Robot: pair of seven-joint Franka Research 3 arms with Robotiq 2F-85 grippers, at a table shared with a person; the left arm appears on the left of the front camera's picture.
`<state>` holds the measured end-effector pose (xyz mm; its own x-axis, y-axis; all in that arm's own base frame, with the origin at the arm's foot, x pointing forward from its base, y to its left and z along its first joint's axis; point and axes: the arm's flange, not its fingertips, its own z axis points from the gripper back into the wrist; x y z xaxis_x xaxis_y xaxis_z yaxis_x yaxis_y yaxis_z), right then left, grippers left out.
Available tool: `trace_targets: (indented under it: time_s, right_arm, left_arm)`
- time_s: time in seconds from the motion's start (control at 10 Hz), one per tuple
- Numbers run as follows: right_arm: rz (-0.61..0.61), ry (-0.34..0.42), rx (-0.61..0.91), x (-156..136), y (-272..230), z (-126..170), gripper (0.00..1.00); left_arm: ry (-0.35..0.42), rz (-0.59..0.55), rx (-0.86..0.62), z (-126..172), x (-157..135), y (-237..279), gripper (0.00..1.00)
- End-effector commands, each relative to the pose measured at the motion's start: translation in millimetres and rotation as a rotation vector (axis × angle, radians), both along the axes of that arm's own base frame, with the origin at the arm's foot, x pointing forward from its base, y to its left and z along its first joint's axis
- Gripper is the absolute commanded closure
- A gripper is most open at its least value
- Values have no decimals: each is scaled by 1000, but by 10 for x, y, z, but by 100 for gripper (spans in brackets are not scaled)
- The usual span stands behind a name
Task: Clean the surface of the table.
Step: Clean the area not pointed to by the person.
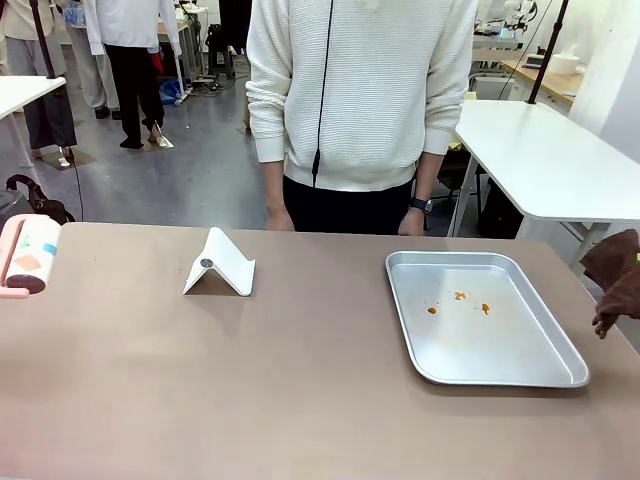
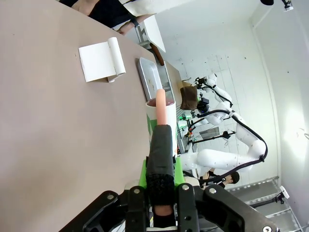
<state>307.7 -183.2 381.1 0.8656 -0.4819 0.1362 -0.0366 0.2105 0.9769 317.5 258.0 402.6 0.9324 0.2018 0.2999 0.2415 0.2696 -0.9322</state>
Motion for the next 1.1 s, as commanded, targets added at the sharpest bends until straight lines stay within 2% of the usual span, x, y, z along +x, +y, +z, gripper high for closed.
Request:
trace_targets:
  time_s: [0.0, 0.3, 0.6, 0.7, 1.0]
  right_arm:
    - [14, -21, -179, 297, 418, 255, 89]
    - [102, 45, -416, 871, 968, 273, 89]
    - [74, -8, -692, 1383, 1341, 95, 89]
    - [73, 13, -767, 1523, 1376, 11, 89]
    - [126, 73, -881, 1665, 1287, -131, 89]
  left_arm:
    - [-7, 8, -4, 21, -28, -19, 79]
    - [-7, 8, -4, 21, -28, -19, 79]
    - [-7, 8, -4, 21, -28, -19, 79]
    - [-7, 8, -4, 21, -28, -19, 79]
    - [-7, 8, -4, 21, -28, -19, 79]
